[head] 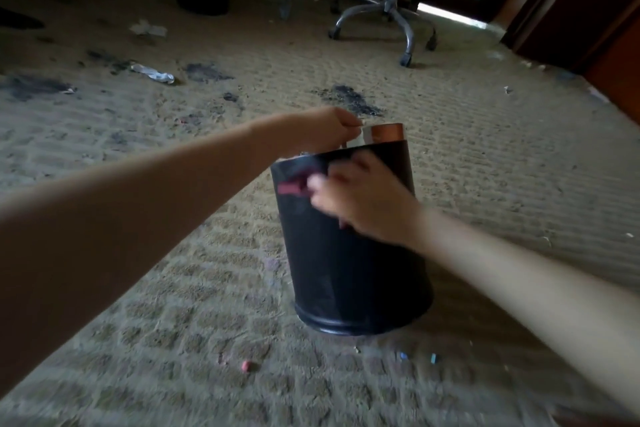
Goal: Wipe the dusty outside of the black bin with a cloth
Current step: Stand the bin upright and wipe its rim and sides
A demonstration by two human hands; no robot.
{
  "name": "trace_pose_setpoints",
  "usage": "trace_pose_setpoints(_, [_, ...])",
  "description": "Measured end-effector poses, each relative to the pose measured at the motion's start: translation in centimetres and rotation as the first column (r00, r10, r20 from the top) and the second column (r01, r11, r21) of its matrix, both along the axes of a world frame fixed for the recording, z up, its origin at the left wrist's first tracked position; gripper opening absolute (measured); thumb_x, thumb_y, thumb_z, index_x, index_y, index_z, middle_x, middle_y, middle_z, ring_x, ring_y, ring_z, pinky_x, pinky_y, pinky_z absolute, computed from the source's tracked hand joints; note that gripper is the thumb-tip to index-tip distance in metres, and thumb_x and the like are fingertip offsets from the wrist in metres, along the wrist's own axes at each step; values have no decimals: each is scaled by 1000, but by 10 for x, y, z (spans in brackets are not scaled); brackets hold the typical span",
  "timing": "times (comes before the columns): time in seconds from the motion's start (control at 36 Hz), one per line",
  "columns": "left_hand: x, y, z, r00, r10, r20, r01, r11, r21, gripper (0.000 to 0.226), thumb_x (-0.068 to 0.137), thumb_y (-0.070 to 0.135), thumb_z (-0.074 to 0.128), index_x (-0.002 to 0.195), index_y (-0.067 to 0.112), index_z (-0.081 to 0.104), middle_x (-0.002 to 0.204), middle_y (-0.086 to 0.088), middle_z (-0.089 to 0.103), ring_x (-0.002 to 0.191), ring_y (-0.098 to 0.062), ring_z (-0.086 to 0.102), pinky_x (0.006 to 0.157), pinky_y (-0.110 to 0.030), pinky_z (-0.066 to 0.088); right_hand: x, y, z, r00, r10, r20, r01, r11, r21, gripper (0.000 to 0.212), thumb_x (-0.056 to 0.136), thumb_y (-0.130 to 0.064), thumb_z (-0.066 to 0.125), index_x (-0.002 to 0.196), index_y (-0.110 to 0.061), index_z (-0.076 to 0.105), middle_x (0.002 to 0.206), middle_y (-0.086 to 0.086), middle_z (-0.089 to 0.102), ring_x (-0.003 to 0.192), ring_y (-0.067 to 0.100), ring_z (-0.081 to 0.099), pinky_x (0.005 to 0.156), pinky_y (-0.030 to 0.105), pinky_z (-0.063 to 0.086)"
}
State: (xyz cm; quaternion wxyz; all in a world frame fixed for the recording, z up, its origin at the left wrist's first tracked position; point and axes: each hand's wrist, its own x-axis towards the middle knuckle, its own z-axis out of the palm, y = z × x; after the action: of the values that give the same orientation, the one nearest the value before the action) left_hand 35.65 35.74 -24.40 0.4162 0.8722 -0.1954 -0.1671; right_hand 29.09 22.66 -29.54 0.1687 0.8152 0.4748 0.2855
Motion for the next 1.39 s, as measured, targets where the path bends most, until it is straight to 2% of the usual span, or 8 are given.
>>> trace_pose_setpoints(0.06, [-1, 1, 1, 997, -23, -79, 22, 1000, -13, 21, 100, 22, 38, 96, 18, 58, 74, 3, 54, 68, -12, 50, 60, -20, 43, 9, 8, 10, 995, -97, 33, 94, 993, 78, 29, 81, -6, 40, 79, -19, 65, 95, -2, 66, 87, 27, 60, 78, 40, 35])
trace_pose_setpoints(0.14, [3, 1, -3, 998, 47, 30, -46, 998, -32, 26, 98, 18, 42, 115, 12, 61, 87, -2, 58, 78, -15, 49, 75, -28, 45, -11, 12, -18, 997, -55, -45, 61, 991, 123, 33, 87, -1, 37, 72, -16, 62, 85, 0, 63, 78, 27, 54, 69, 37, 35])
trace_pose_setpoints(0.33, [3, 0, -12, 980, 107, 169, -103, 994, -32, 29, 97, 19, 44, 120, 14, 60, 87, 1, 56, 84, -16, 49, 69, -23, 37, -111, -26, -108, 924, 141, -355, -159, 987, -23, 23, 90, -7, 51, 69, -17, 55, 83, -1, 57, 76, 21, 48, 68, 34, 41])
trace_pose_setpoints(0.61, [2, 1, -15, 967, 141, 213, -134, 990, -43, 26, 97, 20, 44, 115, 16, 62, 65, 13, 46, 57, 0, 41, 51, -8, 33, -106, -73, -96, 891, 251, -377, -227, 968, 108, 16, 89, -4, 60, 77, -14, 64, 105, -1, 66, 85, 22, 58, 76, 30, 44])
trace_pose_setpoints(0.94, [-4, 2, -16, 970, 141, 198, -128, 989, -75, 24, 96, 17, 47, 114, 13, 63, 70, 8, 50, 74, -11, 49, 69, -21, 39, -108, -156, -75, 888, 78, -453, -74, 997, 26, 11, 90, -6, 59, 82, -12, 64, 119, -2, 60, 93, 24, 54, 78, 31, 46])
trace_pose_setpoints(1.14, [-3, 4, -15, 968, 129, 214, -119, 991, -56, 20, 96, 19, 45, 104, 16, 63, 76, 0, 55, 77, -16, 48, 64, -23, 37, -91, -220, -57, 918, -148, -367, 90, 981, -169, 34, 98, -8, 36, 76, -13, 62, 104, 2, 64, 81, 27, 59, 66, 33, 51])
trace_pose_setpoints(1.22, [-1, 8, -18, 972, 136, 191, -123, 989, -79, 15, 96, 21, 46, 97, 20, 61, 79, -1, 53, 74, -16, 46, 60, -23, 35, -90, -218, -37, 919, -205, -338, 166, 976, -140, 20, 89, -4, 45, 86, -14, 63, 102, 6, 65, 81, 28, 60, 68, 33, 49])
trace_pose_setpoints(1.39, [0, 2, -16, 960, 180, 213, -171, 984, -58, 22, 96, 20, 45, 106, 14, 63, 74, 4, 51, 75, -12, 46, 57, -17, 33, -97, -101, -32, 929, 11, -371, -13, 1000, -5, 35, 82, -13, 41, 115, -14, 50, 88, 0, 58, 77, 17, 45, 67, 32, 37])
